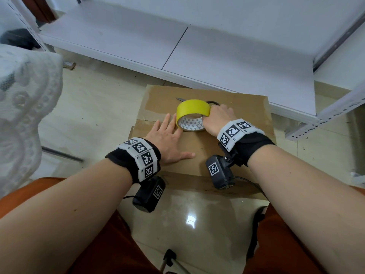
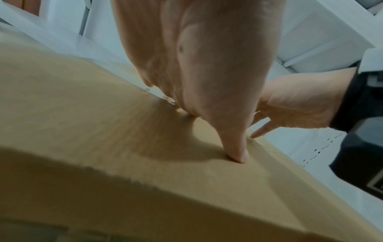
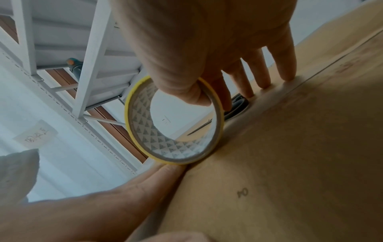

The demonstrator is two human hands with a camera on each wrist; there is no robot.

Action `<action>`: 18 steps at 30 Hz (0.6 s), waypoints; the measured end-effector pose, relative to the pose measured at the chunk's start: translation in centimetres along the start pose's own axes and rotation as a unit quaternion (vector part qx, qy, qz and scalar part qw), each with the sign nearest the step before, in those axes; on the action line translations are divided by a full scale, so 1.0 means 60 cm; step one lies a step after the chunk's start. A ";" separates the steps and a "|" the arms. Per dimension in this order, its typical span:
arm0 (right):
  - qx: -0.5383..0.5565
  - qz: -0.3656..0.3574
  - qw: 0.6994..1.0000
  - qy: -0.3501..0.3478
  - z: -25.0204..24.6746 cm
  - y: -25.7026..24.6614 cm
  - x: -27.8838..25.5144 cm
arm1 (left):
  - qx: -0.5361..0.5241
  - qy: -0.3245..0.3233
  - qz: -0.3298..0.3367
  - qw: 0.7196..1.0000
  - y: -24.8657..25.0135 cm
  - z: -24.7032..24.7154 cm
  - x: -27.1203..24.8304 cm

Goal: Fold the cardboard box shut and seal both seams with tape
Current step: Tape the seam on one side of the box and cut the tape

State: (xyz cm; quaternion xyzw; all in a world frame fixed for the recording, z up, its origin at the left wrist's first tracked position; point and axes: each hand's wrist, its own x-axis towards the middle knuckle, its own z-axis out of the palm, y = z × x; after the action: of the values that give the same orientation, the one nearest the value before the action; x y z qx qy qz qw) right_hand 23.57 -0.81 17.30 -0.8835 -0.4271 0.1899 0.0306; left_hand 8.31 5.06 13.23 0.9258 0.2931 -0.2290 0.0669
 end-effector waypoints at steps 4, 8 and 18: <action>-0.014 0.002 0.999 0.035 0.010 0.006 0.007 | -0.023 0.025 0.032 0.999 0.007 0.002 0.003; -0.014 -0.007 0.998 0.053 0.013 0.021 0.008 | -0.033 0.000 0.030 0.999 0.017 -0.003 0.009; 0.000 -0.011 0.999 0.045 0.006 0.032 0.010 | -0.036 -0.025 0.020 0.999 0.022 -0.007 0.007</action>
State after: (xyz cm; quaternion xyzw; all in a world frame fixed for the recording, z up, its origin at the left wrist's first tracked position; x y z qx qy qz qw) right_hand 25.17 -1.61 16.36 -0.8862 -0.4354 0.1494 0.0521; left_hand 9.56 4.29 13.37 0.9225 0.2808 -0.2402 0.1120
